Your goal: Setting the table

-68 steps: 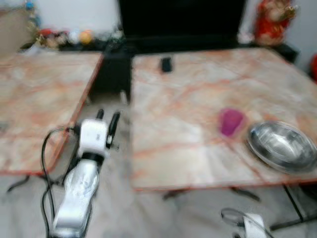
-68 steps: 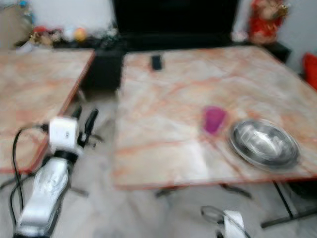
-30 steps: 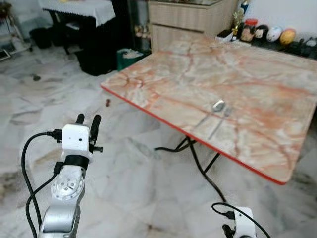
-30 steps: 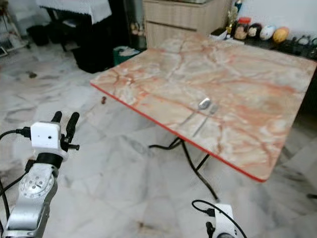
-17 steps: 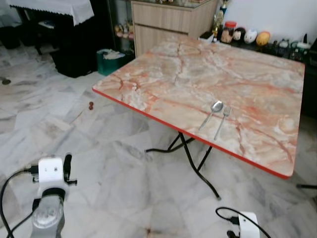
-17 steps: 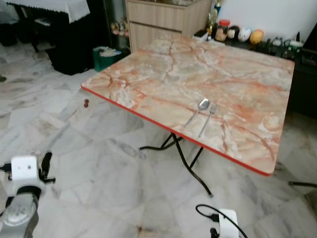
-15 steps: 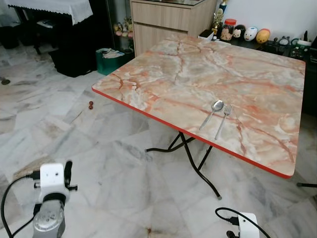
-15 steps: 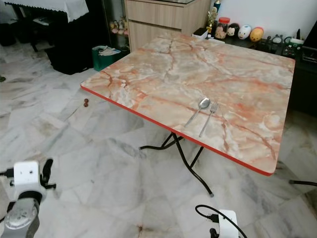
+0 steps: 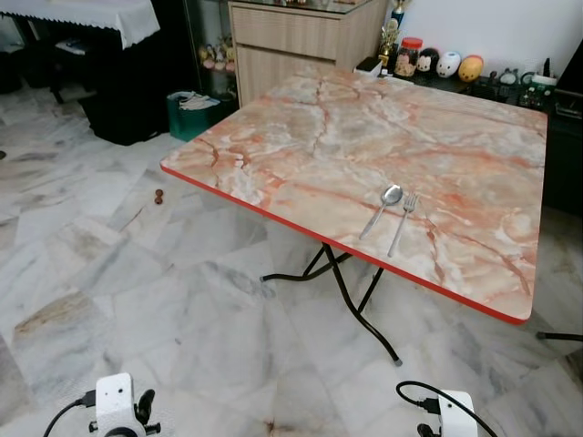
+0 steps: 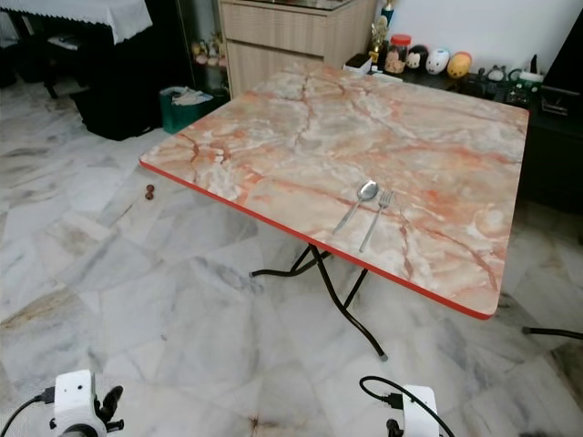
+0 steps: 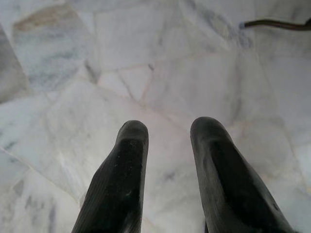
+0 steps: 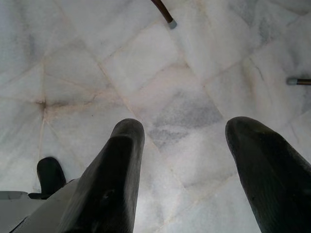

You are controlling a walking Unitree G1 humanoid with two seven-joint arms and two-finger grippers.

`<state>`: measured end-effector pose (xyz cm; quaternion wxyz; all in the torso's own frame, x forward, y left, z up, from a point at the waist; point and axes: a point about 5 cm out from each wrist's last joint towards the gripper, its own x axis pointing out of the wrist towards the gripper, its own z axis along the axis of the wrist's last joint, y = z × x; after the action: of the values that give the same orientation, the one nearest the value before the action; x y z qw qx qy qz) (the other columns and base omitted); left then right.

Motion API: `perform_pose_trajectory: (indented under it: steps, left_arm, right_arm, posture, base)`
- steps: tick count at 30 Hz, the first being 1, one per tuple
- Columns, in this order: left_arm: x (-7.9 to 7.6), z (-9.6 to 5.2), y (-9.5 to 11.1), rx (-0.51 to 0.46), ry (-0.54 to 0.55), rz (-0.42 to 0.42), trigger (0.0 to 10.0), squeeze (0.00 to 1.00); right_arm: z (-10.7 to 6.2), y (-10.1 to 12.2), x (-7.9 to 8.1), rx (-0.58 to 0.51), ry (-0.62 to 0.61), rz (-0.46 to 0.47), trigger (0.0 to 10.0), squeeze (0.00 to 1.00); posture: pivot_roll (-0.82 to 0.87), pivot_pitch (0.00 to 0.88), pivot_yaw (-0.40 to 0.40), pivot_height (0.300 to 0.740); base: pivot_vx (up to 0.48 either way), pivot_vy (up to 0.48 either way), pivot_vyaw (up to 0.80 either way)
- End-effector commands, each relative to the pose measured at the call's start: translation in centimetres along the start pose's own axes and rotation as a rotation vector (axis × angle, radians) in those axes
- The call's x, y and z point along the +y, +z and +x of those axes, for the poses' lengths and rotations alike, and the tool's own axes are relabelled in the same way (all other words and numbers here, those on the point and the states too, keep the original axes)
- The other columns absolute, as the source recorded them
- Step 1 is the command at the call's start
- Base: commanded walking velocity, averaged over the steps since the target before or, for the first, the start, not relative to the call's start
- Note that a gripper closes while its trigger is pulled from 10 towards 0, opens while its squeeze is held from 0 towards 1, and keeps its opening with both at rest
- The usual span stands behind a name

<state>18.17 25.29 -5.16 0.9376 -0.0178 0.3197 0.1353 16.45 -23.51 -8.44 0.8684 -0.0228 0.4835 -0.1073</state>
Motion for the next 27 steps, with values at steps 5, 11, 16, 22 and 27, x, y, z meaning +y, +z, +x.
perform_pose_trajectory:
  steps: [5, 11, 16, 22, 27]
  left_arm:
    - [-0.1, 0.2, -1.0, 0.063, -0.013, 0.017, 10.0, 0.0]
    - [-0.3, 0.3, -1.4, 0.082, -0.017, 0.036, 10.0, 0.0]
    - [0.0, 0.0, -2.2, 0.102, 0.0, 0.02, 10.0, 0.0]
    - [0.2, -0.2, -2.8, 0.121, 0.005, 0.023, 10.0, 0.0]
    - [0.5, -0.3, -3.1, 0.135, 0.015, 0.019, 10.0, 0.0]
  right_arm:
    - [0.0, 0.1, 0.0, -0.002, -0.007, 0.016, 10.0, 0.0]
    - [0.0, 0.0, -0.1, 0.002, -0.013, 0.016, 10.0, 0.0]
    - [0.0, 0.0, -0.1, 0.0, -0.016, 0.019, 10.0, 0.0]
    - [0.0, 0.1, -0.1, -0.002, -0.017, 0.022, 10.0, 0.0]
    - [0.0, 0.1, -0.1, -0.003, -0.017, 0.026, 10.0, 0.0]
  posture:
    - [-0.03, 0.0, 0.014, 0.74]
    - [-0.03, 0.0, 0.013, 0.74]
    - [-0.03, 0.0, 0.013, 0.74]
    - [-0.02, 0.0, 0.011, 0.74]
    - [-0.02, 0.0, 0.013, 0.74]
  base:
    - [0.0, 0.0, 0.0]
    - [0.0, 0.0, 0.0]
    - [0.0, 0.0, 0.0]
    - [0.0, 0.0, 0.0]
    - [0.0, 0.0, 0.0]
